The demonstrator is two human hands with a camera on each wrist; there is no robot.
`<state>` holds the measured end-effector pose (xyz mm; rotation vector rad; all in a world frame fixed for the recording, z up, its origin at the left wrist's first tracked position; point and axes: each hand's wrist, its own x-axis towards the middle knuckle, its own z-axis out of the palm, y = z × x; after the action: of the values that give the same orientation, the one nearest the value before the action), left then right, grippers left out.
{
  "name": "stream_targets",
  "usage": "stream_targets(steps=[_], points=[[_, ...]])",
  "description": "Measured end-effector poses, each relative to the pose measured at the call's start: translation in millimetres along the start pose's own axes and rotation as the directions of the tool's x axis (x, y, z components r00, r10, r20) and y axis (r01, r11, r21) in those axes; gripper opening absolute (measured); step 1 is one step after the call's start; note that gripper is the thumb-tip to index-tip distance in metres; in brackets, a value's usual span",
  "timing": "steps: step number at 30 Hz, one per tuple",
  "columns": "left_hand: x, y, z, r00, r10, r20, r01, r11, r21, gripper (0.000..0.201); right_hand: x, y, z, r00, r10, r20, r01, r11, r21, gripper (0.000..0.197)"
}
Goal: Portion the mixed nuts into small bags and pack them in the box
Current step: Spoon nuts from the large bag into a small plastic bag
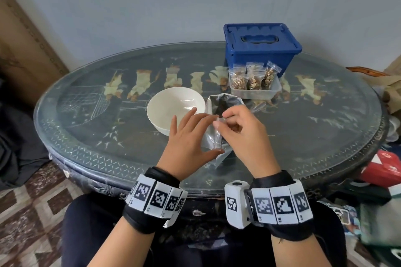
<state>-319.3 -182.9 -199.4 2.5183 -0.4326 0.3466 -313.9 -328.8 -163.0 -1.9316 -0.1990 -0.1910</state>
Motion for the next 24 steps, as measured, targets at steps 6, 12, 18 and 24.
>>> stream_targets(steps=[6, 12, 18, 24], points=[[1, -2, 3, 0.997, -0.019, -0.074, 0.014, 0.998, -0.063, 0.076, -4, 1, -4, 0.993, 0.044, 0.105, -0.051, 0.997, 0.065, 0.008], [1, -2, 3, 0.996, -0.021, -0.082, 0.014, 0.996, -0.086, 0.076, -5, 4, -4, 0.976, 0.05, 0.212, -0.04, 0.998, -0.052, 0.018], [6, -9, -3, 0.996, 0.088, -0.005, -0.088, 0.996, 0.01, 0.079, -3, 1, -5, 0.984, 0.043, 0.175, -0.031, 0.997, -0.076, 0.018], [13, -14, -6, 0.983, 0.184, -0.021, -0.184, 0.983, 0.03, 0.065, -4, -1, -4, 0.989, 0.038, 0.14, -0.023, 0.994, -0.105, 0.012]])
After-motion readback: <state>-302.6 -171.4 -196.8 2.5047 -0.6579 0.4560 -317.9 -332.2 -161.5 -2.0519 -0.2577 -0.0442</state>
